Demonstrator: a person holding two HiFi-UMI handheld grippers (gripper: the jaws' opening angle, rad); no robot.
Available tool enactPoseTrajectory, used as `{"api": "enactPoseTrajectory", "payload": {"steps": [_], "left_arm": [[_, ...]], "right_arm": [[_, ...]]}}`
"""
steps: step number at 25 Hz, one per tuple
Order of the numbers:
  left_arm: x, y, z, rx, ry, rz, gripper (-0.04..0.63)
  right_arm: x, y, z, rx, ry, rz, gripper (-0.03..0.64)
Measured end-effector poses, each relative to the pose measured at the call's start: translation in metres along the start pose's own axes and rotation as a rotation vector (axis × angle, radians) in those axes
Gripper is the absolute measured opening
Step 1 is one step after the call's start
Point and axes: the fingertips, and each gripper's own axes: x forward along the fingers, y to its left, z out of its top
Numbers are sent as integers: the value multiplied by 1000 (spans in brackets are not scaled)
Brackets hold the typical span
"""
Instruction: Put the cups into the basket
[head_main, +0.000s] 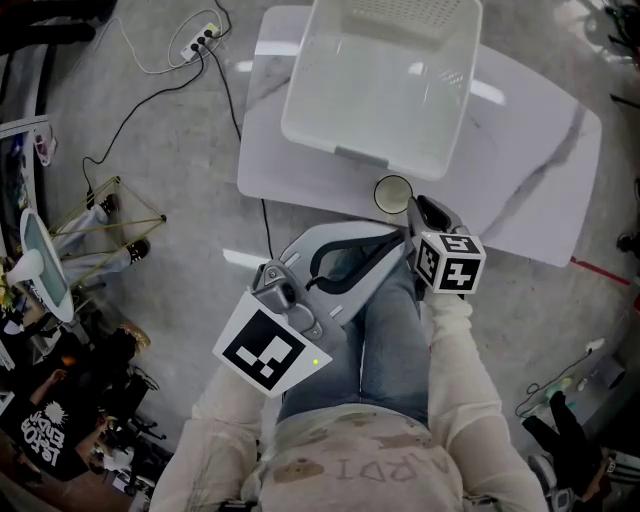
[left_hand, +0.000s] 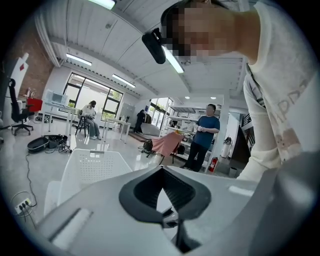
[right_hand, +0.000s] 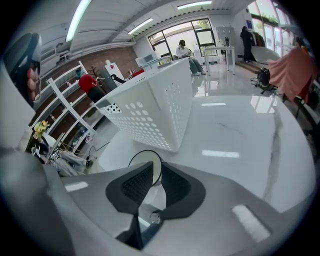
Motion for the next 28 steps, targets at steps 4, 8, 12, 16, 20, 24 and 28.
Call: {"api": "enactPoseTrajectory", "payload": {"steps": [4,8,12,16,20,24,28], "left_arm": [[1,1,-3,-6,2,6,0],[-1,2,-9,-6,14,16,0],[-2,3,-13,-20,16,28,0],[-3,5,-10,-12,18,32,0],[-2,7,-8,-16,17,37,0],[-2,7,-9,-4,20,35,0],[-1,8,-1,9,18,35,0]], "right_arm": [[13,-5,-6,30,53,-26,86],[26,-6,-11,21,101,-50,94],[37,-10,-11,24,127,-87,97],[36,-8,-5,-3,150,-127,64],[34,-9,-7,-11,157,-133,60],[24,-10,-13,-17,146,-132,60],[-2,-4,-9,-12,118,-107,58]]}}
